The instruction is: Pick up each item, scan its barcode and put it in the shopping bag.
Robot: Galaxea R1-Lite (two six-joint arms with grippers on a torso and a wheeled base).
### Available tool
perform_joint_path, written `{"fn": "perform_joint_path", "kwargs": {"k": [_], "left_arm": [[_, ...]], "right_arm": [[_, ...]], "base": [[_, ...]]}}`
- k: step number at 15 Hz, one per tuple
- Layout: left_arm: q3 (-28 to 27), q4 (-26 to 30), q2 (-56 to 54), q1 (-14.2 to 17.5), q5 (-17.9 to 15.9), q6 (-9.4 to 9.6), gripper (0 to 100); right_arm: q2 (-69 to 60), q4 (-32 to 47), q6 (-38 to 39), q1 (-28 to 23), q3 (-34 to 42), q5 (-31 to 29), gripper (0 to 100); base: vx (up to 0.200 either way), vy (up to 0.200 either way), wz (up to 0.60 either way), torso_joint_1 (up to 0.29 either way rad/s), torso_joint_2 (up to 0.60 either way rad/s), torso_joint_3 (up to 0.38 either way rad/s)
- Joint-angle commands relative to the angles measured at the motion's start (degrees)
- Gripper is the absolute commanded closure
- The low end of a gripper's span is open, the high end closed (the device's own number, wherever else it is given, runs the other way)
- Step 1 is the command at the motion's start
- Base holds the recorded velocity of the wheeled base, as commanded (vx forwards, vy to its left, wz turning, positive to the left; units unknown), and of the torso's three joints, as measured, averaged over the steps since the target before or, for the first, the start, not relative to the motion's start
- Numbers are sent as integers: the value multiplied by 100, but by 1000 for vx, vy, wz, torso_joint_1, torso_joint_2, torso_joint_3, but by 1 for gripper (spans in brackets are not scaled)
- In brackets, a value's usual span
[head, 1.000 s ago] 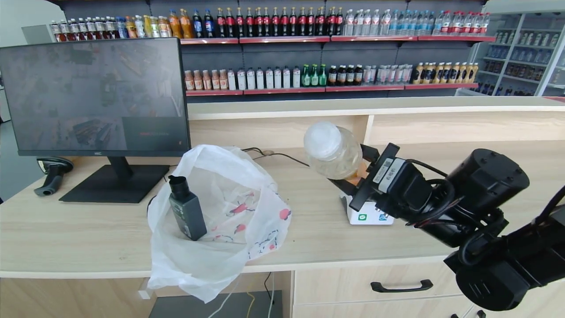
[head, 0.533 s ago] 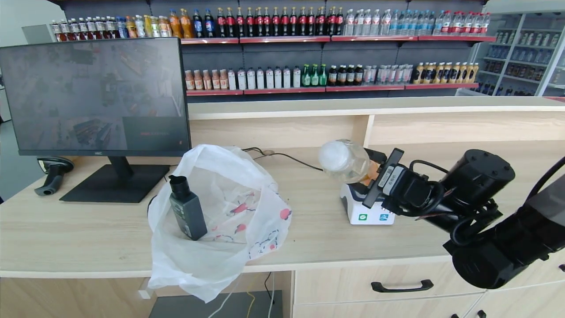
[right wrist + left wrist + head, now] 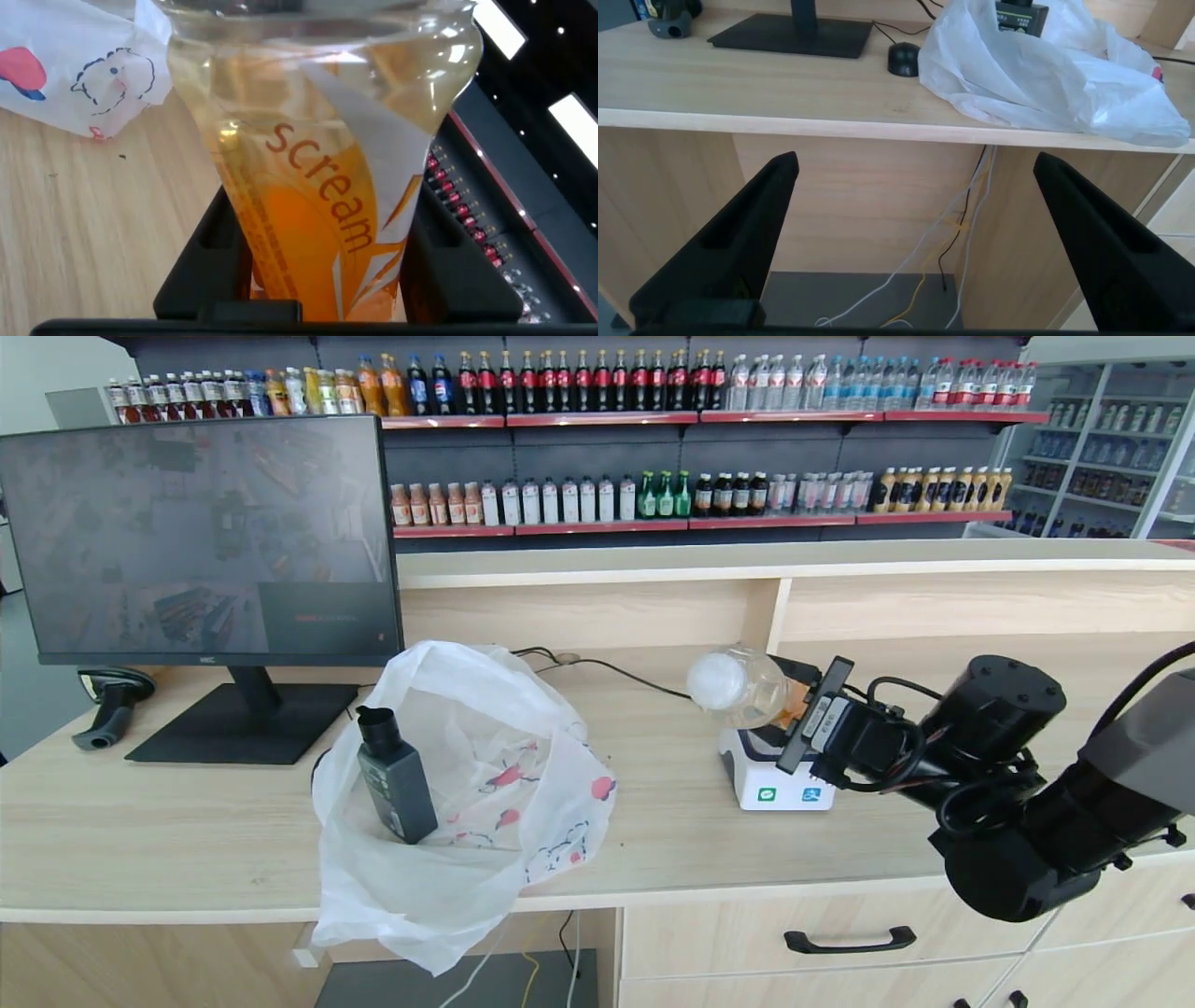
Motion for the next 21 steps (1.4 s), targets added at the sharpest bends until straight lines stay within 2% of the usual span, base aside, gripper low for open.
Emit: {"fn": "perform_joint_path", "kwargs": {"k": [1,10,18,21], "left_arm": [[0,-1,-2,0,0,-1,0],[0,-1,-2,0,0,-1,0],[0,-1,-2,0,0,-1,0],[0,-1,-2,0,0,-1,0]], "right_arm": [[40,-8,-4,-40,-55,3,100],[23,-8,31,-190,-73,3,100],[66,-8,40,-154,-73,-6,100],[23,-8,268,-49,-108,-24,100]], "base": [[0,0,0,0,0,0],[0,0,0,0,0,0],[0,0,0,0,0,0],[0,0,0,0,0,0]]}}
